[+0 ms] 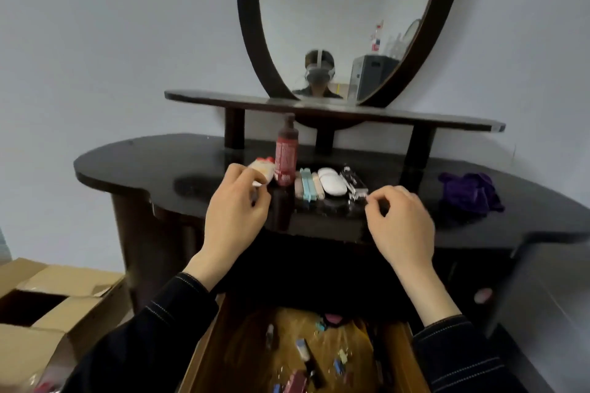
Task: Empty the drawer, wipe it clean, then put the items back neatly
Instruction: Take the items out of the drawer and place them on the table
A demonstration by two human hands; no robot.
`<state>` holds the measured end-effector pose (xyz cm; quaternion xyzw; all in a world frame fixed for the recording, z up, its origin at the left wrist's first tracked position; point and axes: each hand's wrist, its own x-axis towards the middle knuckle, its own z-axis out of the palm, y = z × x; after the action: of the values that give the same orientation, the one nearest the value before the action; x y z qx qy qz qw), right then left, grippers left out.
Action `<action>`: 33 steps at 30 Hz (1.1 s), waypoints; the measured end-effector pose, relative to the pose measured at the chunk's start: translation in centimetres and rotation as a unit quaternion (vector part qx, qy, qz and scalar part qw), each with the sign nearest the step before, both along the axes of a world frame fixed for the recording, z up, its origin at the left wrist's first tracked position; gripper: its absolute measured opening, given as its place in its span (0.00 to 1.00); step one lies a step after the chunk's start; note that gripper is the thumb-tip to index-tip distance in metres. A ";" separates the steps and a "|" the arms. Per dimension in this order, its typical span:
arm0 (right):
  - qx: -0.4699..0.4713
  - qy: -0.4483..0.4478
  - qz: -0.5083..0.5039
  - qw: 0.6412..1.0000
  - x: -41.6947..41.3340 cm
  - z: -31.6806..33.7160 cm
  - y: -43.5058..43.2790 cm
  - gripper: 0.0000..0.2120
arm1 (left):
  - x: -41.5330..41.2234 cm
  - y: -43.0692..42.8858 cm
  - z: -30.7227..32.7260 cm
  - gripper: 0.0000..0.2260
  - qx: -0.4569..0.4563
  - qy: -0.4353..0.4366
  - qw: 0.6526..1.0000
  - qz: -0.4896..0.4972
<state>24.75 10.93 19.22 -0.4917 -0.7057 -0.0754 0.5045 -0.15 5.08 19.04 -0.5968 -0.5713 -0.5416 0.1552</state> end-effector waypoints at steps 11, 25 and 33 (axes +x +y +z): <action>-0.224 -0.103 0.109 0.963 2.3 -21.1 -6.6 0.05 | 5.9 -3.9 -18.6 0.07 -0.357 0.104 0.906 -0.201; -0.481 -0.323 0.176 0.795 0.4 -26.5 -3.6 0.13 | 6.8 -1.9 -23.4 0.09 -0.507 -0.389 0.742 -0.206; -0.478 -0.308 0.158 0.807 0.5 -27.3 -3.3 0.07 | 8.2 -2.6 -23.3 0.10 -0.546 -0.371 0.714 -0.232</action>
<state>25.27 7.67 -8.07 -0.5031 -0.8389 0.2049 -0.0330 8.01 2.47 -4.21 -0.4423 -0.6233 -0.3321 -0.5528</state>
